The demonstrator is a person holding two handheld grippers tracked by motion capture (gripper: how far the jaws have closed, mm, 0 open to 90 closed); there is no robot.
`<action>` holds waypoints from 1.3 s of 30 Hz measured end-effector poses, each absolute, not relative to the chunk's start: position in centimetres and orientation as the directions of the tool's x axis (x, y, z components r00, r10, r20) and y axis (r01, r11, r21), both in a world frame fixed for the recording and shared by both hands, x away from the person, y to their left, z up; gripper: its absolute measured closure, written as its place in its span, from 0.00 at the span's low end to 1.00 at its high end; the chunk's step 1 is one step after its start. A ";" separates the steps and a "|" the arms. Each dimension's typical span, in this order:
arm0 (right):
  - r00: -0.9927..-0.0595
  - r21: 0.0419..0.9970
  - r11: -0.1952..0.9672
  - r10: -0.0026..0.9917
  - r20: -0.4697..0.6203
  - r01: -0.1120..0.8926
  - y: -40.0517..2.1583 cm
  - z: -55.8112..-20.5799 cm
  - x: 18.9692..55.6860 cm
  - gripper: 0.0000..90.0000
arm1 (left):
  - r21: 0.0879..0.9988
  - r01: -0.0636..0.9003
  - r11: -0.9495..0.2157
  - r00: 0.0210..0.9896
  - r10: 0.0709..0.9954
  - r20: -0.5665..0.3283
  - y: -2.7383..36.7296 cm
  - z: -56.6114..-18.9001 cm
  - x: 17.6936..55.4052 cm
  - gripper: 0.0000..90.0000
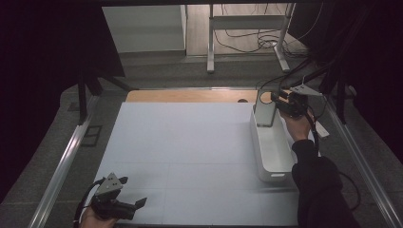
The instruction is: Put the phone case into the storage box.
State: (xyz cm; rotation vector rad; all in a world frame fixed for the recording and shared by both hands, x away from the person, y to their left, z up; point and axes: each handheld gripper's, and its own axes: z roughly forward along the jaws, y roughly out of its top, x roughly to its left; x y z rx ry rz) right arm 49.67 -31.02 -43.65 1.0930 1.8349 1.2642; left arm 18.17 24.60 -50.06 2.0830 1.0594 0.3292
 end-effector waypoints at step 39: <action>-0.455 0.856 0.172 0.887 0.081 0.488 -31.5 -41.6 46.7 0.23 | 0.756 0.576 -0.312 0.575 0.811 -0.104 25.2 -49.9 17.9 0.00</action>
